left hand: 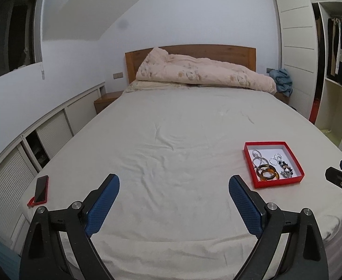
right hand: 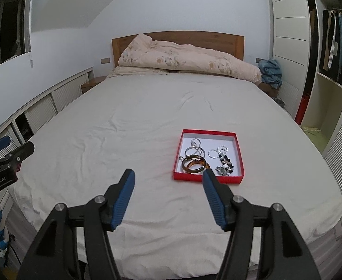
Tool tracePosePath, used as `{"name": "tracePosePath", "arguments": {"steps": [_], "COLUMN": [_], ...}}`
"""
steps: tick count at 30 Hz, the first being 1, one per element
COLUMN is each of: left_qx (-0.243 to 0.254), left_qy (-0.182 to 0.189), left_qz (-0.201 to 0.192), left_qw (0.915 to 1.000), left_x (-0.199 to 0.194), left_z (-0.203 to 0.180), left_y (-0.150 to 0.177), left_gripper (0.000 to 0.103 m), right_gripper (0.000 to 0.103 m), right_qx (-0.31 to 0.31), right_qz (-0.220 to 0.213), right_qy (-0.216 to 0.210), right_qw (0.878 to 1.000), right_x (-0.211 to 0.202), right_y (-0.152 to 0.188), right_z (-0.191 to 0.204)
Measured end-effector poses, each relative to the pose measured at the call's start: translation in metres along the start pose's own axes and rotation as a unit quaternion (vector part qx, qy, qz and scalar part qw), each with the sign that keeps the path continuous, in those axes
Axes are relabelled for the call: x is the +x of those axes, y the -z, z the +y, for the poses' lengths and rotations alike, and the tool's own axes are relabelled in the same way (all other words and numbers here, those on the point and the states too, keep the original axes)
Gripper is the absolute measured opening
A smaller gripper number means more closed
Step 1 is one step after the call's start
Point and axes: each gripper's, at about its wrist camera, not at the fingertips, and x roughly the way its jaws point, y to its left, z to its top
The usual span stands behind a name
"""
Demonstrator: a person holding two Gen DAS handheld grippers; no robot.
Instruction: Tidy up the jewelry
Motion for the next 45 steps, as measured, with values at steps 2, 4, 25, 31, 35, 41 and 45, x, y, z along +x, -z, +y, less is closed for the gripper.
{"name": "tracePosePath", "arguments": {"steps": [2, 4, 25, 31, 35, 41, 45], "left_qx": [-0.001, -0.003, -0.015, -0.017, -0.018, -0.019, -0.019], "left_qy": [0.001, 0.002, 0.008, 0.012, 0.013, 0.016, 0.018], "left_qz": [-0.002, -0.004, 0.002, 0.010, 0.015, 0.021, 0.024], "left_qw": [1.0000, 1.0000, 0.9999, 0.9997, 0.9996, 0.9995, 0.9993], "left_x": [-0.004, -0.008, -0.007, -0.002, 0.001, 0.006, 0.009], "left_z": [0.001, 0.002, 0.009, 0.007, 0.006, 0.008, 0.008], "left_y": [0.002, 0.004, 0.016, 0.020, 0.023, 0.025, 0.026], "left_gripper": [0.094, 0.094, 0.101, 0.102, 0.102, 0.102, 0.102], "right_gripper": [0.058, 0.058, 0.070, 0.076, 0.081, 0.086, 0.086], "right_qx": [0.000, 0.000, -0.014, -0.013, -0.013, -0.015, -0.018], "right_qz": [0.000, 0.002, -0.004, -0.003, -0.002, -0.001, 0.001], "right_qy": [0.001, 0.002, 0.024, 0.031, 0.033, 0.048, 0.057], "right_qw": [1.000, 1.000, 1.000, 0.999, 0.999, 0.999, 0.998], "right_x": [-0.002, -0.002, -0.006, -0.002, 0.001, 0.006, 0.009], "right_y": [0.002, 0.003, 0.015, 0.017, 0.019, 0.022, 0.023], "right_z": [0.000, 0.001, 0.009, 0.007, 0.006, 0.004, 0.004]}}
